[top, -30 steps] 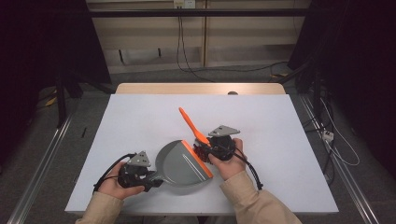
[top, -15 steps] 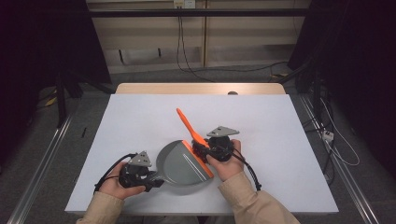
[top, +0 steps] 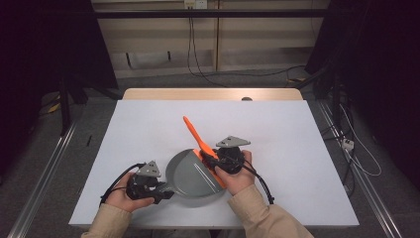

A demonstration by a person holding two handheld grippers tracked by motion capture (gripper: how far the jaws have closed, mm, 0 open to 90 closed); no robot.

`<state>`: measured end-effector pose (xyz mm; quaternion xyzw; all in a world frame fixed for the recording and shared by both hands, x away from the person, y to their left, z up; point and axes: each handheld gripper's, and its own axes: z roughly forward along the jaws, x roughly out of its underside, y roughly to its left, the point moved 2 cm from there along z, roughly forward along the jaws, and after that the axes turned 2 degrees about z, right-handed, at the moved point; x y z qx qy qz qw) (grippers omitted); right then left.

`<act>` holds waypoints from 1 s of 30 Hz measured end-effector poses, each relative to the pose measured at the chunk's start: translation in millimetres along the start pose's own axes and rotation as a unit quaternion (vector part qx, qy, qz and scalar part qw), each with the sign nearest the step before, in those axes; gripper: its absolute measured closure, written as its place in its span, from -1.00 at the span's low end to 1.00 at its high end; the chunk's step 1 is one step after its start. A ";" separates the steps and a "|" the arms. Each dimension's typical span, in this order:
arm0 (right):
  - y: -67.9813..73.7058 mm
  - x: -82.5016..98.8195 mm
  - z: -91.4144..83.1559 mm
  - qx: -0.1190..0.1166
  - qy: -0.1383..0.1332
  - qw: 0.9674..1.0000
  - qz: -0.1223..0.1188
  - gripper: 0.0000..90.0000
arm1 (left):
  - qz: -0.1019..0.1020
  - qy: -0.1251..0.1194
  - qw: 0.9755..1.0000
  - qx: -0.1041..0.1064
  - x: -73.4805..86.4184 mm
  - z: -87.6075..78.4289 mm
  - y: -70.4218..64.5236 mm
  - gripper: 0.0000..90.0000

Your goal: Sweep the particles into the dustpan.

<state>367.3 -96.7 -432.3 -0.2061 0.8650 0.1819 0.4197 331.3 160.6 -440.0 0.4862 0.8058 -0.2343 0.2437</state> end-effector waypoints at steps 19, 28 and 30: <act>20.2 -4.2 0.9 -0.018 -0.022 1.000 -0.006 0.58 | -0.002 0.004 1.000 -0.002 2.3 2.0 -0.7 0.39; 23.7 -13.6 -2.5 -0.047 -0.045 0.998 0.000 0.58 | -0.004 0.005 1.000 -0.001 4.5 4.0 -0.5 0.39; 18.8 -16.4 -7.4 -0.038 -0.050 0.998 -0.006 0.59 | -0.001 0.008 1.000 -0.001 4.6 4.1 -0.2 0.39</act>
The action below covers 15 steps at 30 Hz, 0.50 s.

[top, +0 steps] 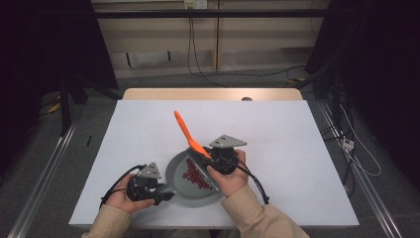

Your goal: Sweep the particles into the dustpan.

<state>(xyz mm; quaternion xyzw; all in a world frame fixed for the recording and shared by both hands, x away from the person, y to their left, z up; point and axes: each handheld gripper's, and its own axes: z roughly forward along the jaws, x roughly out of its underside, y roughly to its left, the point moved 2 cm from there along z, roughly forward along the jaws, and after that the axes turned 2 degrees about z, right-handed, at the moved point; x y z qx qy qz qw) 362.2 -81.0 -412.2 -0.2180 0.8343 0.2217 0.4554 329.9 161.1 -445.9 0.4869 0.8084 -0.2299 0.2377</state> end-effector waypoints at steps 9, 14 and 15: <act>-41.0 -2.3 -13.0 0.055 0.002 0.998 -0.024 0.59 | 0.000 0.002 1.000 0.001 0.4 0.8 0.3 0.39; -58.8 8.3 -12.1 0.097 0.022 0.994 -0.043 0.59 | 0.001 0.001 1.000 0.003 0.1 0.9 0.3 0.39; -60.8 11.6 -11.1 0.099 0.022 0.994 -0.041 0.59 | -0.002 0.000 1.000 0.003 0.1 1.4 -0.1 0.39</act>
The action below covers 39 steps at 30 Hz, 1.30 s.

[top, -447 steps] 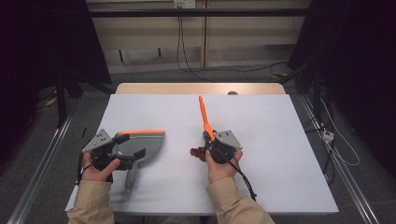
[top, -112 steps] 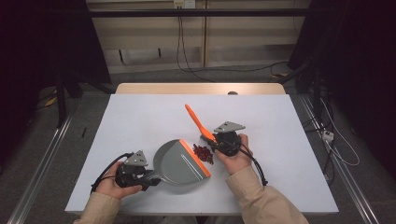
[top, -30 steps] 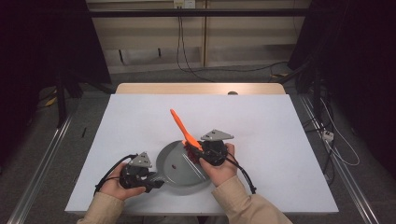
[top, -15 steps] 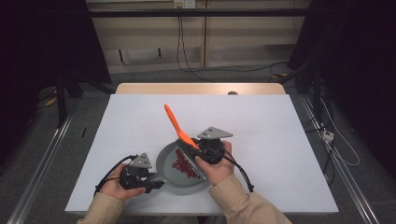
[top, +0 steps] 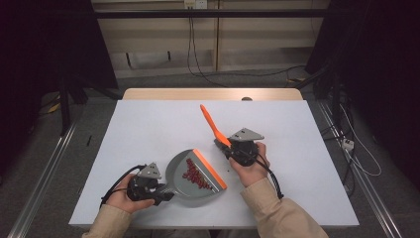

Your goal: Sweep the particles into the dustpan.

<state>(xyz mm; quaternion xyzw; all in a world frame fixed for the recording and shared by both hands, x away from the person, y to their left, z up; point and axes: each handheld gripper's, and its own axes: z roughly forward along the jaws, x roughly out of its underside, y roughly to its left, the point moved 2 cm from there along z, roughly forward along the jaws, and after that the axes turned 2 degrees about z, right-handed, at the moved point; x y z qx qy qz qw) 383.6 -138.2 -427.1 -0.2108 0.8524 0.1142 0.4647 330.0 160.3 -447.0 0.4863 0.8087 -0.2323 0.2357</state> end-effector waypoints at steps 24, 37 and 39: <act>59.8 -6.7 7.8 -0.094 -0.036 0.994 0.046 0.58 | 0.002 0.001 1.000 -0.001 -0.3 3.8 -1.5 0.39; 36.7 -5.8 -5.1 -0.077 -0.042 0.995 0.048 0.58 | 0.004 0.011 0.999 -0.041 -6.2 11.8 -5.5 0.39; 32.7 -5.2 -7.4 -0.074 -0.044 0.995 0.049 0.58 | -0.001 0.007 0.999 -0.039 -5.9 12.5 -5.7 0.41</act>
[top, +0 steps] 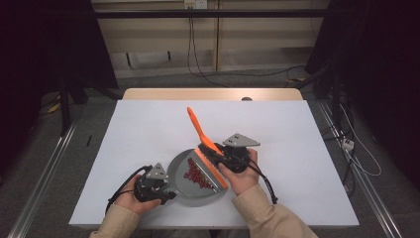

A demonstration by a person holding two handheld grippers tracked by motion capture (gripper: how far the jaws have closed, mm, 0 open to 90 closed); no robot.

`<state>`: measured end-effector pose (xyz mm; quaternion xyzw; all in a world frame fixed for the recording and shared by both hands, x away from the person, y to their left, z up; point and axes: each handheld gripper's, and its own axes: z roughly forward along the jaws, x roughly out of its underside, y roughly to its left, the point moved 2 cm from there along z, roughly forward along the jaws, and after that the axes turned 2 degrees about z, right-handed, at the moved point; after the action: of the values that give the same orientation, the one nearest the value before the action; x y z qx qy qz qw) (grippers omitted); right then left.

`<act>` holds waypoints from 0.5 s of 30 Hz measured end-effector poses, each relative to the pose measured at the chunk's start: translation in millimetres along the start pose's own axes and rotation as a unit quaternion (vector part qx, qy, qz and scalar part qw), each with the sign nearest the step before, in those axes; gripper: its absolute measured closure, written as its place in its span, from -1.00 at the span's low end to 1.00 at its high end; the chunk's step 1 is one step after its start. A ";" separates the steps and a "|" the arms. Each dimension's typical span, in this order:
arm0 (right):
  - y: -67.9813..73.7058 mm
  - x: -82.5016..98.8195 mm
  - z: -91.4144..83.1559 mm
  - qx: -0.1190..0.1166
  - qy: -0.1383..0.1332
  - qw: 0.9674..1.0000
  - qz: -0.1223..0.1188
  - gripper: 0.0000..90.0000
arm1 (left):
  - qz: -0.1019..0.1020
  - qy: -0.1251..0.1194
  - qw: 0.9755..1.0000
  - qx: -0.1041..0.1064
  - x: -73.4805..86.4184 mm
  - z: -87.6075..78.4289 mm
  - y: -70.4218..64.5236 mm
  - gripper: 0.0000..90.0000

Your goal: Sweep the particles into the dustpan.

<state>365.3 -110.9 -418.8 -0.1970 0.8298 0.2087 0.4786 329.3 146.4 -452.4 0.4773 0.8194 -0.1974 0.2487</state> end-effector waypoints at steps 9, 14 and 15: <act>-14.7 1.5 -11.1 0.012 -0.003 1.000 0.002 0.58 | -0.005 -0.038 0.999 -0.016 4.7 1.7 1.5 0.42; -22.8 0.3 -16.8 0.016 -0.005 1.000 0.006 0.58 | -0.008 -0.053 0.998 -0.026 3.8 -1.1 3.5 0.42; -24.0 0.0 -17.6 0.017 -0.007 1.000 0.004 0.58 | -0.009 -0.057 0.998 -0.029 3.6 -1.8 3.9 0.42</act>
<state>365.4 -140.4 -414.5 -0.1838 0.8307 0.1978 0.4869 330.9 151.7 -453.5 0.4501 0.8135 -0.2032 0.3071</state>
